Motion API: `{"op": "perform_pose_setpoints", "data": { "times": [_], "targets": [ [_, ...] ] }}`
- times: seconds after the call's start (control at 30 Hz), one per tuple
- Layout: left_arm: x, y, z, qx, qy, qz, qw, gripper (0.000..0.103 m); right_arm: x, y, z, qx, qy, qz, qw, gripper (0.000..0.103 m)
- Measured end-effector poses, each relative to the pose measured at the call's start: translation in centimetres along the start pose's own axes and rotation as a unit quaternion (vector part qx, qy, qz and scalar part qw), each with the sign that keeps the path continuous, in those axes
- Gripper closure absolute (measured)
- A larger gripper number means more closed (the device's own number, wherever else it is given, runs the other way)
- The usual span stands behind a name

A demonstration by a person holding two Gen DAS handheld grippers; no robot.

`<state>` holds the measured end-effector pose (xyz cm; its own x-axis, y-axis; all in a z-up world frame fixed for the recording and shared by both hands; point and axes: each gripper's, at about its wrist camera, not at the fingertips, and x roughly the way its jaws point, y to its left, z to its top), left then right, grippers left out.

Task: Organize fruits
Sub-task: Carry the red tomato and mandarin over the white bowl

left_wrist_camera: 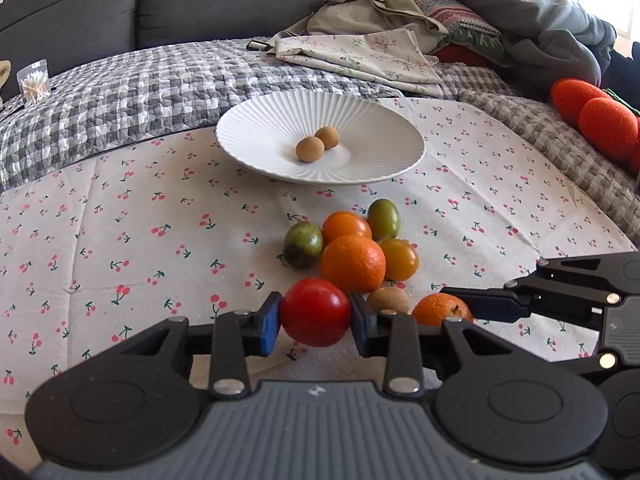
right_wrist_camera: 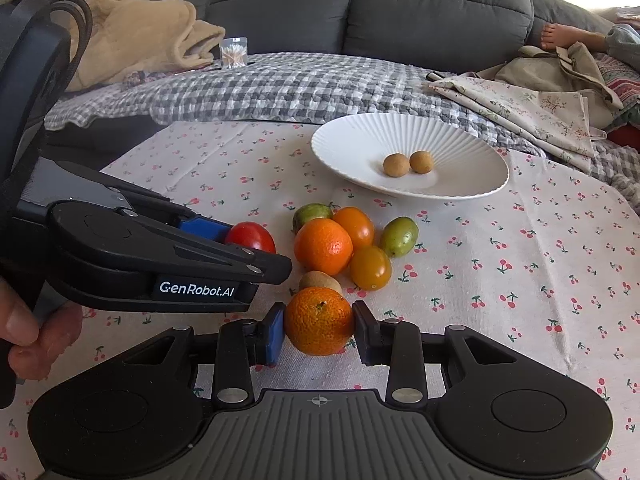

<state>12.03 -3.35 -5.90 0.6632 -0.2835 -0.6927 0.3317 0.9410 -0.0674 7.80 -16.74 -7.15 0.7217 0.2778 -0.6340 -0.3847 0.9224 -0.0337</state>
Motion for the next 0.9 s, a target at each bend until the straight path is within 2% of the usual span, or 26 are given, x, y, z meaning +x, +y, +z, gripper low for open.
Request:
{"op": "perform_pose_setpoints", "data": {
  "times": [0.37,0.9],
  "targets": [
    [-0.6,0.7,1.4,-0.016,-0.021,0.006,0.9996,0.069,-1.2,-2.1,1.6,0.01,-0.015,-0.024,1.0,0.069],
    [0.1,2.2,4.1,-0.012,-0.049,0.019,0.9985,0.069,-2.2,-5.8,4.2,0.016,-0.033,-0.041,0.998,0.069]
  ]
}}
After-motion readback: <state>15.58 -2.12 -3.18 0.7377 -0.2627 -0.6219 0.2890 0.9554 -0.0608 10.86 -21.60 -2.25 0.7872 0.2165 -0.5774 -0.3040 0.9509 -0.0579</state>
